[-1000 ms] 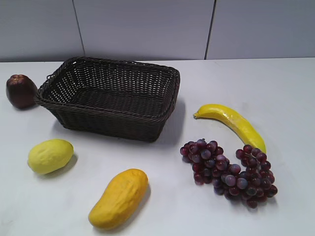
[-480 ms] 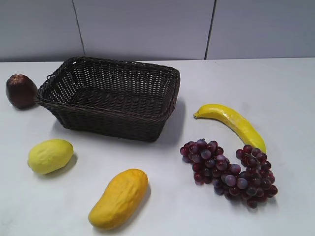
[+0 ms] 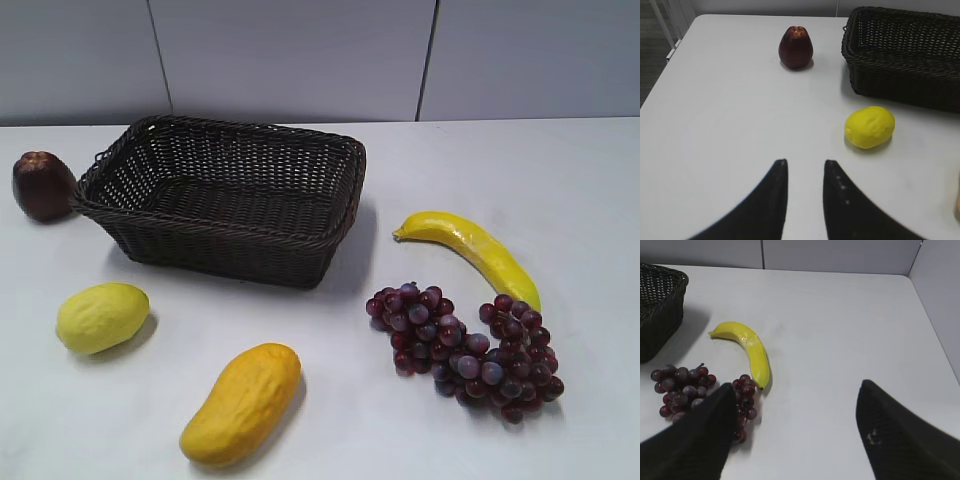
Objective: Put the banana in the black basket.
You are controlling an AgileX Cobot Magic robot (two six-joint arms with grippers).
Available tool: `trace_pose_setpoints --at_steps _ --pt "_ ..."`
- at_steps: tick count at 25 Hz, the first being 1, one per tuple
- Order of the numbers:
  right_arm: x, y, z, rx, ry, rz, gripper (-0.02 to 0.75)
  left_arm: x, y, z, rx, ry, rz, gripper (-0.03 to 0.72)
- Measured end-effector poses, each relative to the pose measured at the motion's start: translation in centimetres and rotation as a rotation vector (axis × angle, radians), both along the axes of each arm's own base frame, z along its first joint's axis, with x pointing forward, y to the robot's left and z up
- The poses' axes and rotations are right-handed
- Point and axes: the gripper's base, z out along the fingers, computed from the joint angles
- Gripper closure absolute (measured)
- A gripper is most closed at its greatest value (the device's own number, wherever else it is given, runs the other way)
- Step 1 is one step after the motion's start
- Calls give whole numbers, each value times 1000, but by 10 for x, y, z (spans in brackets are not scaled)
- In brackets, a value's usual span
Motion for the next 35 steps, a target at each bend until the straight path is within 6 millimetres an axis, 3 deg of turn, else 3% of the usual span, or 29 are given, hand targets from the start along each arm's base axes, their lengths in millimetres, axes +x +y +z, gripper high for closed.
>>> trace_pose_setpoints --at_steps 6,17,23,29,35 --pt "58 5 2 -3 58 -12 147 0 0 0 0 0 0 449" --pt "169 16 -26 -38 305 -21 147 0 0 0 0 0 0 449" --pt "232 23 -26 -100 425 16 147 0 0 0 0 0 0 449" --pt "279 30 -22 -139 522 57 147 0 0 0 0 0 0 449" --pt "306 51 -30 -139 619 172 147 0 0 0 0 0 0 449"
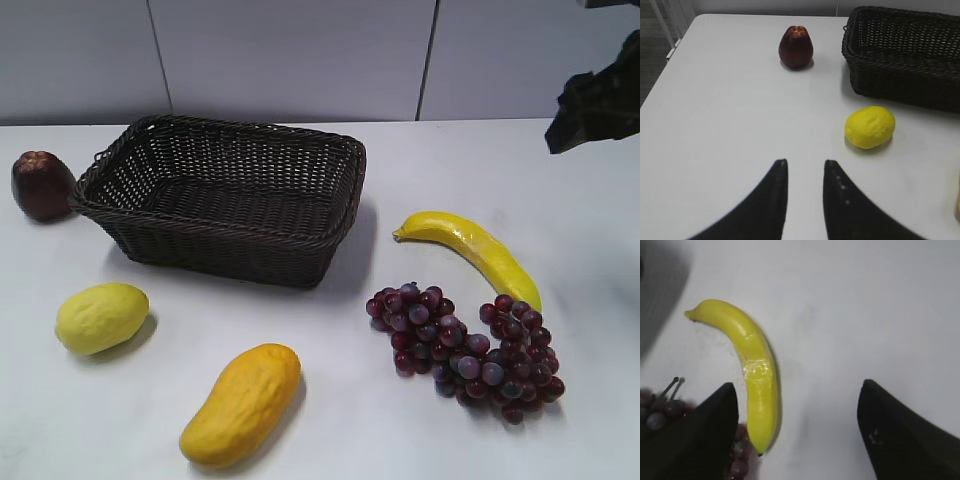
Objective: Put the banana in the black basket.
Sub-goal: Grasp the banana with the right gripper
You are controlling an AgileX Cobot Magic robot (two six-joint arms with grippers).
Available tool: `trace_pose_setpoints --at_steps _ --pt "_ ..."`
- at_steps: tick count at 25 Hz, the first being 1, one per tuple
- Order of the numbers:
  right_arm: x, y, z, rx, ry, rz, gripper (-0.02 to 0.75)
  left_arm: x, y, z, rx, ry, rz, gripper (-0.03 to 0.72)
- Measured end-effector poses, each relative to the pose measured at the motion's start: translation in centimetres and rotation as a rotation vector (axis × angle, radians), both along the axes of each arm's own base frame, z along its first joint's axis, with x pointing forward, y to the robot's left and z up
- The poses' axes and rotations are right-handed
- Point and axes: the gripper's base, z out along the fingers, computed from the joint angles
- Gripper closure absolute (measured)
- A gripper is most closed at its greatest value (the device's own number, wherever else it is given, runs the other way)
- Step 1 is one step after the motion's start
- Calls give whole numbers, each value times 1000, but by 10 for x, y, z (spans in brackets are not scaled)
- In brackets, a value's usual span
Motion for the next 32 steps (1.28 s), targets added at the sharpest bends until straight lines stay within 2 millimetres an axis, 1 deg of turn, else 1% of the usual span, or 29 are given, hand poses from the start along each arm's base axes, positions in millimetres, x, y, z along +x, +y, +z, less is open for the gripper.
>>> trace_pose_setpoints --at_steps 2,4,6,7,10,14,19,26,30,32 --pt "5 14 -4 -9 14 50 147 0 0 0 0 0 0 449" --pt "9 28 -14 -20 44 94 147 0 0 0 0 0 0 449" --pt "12 40 -26 -34 76 132 147 0 0 0 0 0 0 449" --pt "14 45 -35 -47 98 149 147 0 0 0 0 0 0 449" --pt "18 56 -58 -89 148 191 147 0 0 0 0 0 0 449" --pt "25 60 -87 -116 202 204 147 0 0 0 0 0 0 449" --pt "33 63 -114 -133 249 208 147 0 0 0 0 0 0 449" --pt "45 64 -134 -157 229 216 147 0 0 0 0 0 0 449" --pt "47 64 -150 -180 258 225 147 0 0 0 0 0 0 449" --pt "47 64 -154 -185 266 226 155 0 0 0 0 0 0 449"
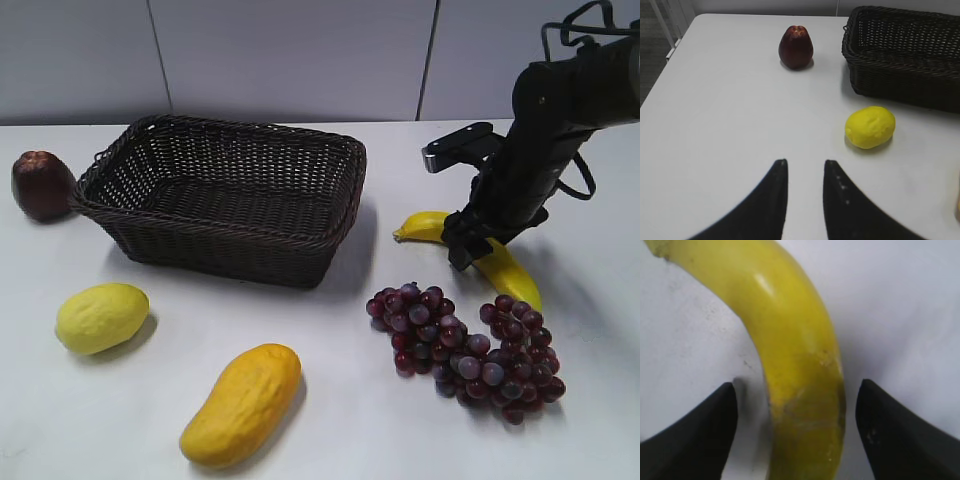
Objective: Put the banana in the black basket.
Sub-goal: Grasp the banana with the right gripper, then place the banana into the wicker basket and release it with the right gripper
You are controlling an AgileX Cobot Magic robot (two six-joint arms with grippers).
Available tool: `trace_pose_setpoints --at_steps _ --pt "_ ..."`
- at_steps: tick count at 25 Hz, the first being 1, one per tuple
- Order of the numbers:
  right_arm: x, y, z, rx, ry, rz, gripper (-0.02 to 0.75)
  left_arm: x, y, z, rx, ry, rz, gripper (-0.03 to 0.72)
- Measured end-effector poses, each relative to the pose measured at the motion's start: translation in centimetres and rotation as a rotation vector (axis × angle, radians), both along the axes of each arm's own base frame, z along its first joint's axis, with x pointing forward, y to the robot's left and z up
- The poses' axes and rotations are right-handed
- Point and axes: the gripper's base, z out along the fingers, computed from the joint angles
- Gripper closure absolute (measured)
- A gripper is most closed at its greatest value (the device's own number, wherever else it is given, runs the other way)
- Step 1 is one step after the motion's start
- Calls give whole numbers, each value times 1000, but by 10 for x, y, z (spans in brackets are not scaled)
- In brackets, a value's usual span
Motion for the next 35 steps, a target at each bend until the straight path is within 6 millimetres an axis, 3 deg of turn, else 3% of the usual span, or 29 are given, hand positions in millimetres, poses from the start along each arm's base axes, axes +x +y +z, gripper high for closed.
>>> trace_pose_setpoints --at_steps 3,8,17,22,27,32,35 --pt "0 0 -2 -1 4 -5 218 0 0 0 0 0 0 449" --pt "0 0 -4 -4 7 -6 396 0 0 0 0 0 0 449" --pt "11 1 14 -28 7 11 396 0 0 0 0 0 0 449" --pt "25 6 57 -34 11 14 396 0 0 0 0 0 0 449" --pt "37 15 131 57 -67 -2 396 0 0 0 0 0 0 449" --pt "40 41 188 258 -157 31 396 0 0 0 0 0 0 449" --pt "34 65 203 324 -203 92 396 0 0 0 0 0 0 449"
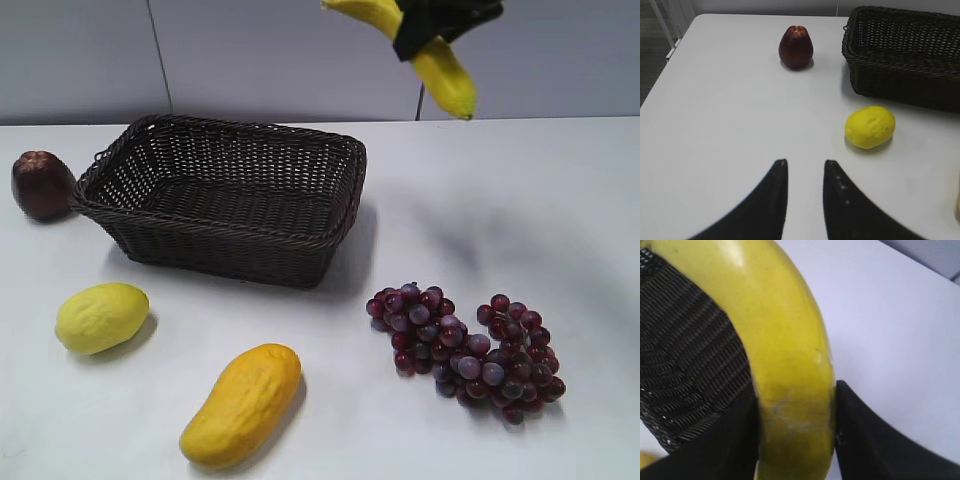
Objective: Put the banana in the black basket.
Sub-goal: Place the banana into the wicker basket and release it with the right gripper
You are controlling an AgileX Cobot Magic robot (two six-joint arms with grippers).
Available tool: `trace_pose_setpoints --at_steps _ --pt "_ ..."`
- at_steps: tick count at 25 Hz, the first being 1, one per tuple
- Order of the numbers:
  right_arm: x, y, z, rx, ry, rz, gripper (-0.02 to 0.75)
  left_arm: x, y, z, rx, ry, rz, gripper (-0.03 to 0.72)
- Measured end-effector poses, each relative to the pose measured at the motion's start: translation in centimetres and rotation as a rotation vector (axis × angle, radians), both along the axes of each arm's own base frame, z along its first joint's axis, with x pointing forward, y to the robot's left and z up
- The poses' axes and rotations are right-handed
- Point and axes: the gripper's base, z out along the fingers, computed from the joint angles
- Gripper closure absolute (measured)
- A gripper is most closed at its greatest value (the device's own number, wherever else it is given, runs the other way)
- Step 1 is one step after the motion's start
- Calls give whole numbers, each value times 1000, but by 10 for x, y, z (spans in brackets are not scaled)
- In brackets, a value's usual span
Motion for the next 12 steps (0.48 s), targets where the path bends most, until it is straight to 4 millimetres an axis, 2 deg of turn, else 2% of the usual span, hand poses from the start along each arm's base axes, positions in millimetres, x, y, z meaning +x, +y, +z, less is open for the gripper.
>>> trace_pose_setpoints --at_steps 4,6,12 --pt "-13 41 4 24 -85 116 396 0 0 0 0 0 0 449" --pt "-18 62 -1 31 -129 170 396 0 0 0 0 0 0 449" --pt "-19 106 -30 31 -214 268 396 0 0 0 0 0 0 449"
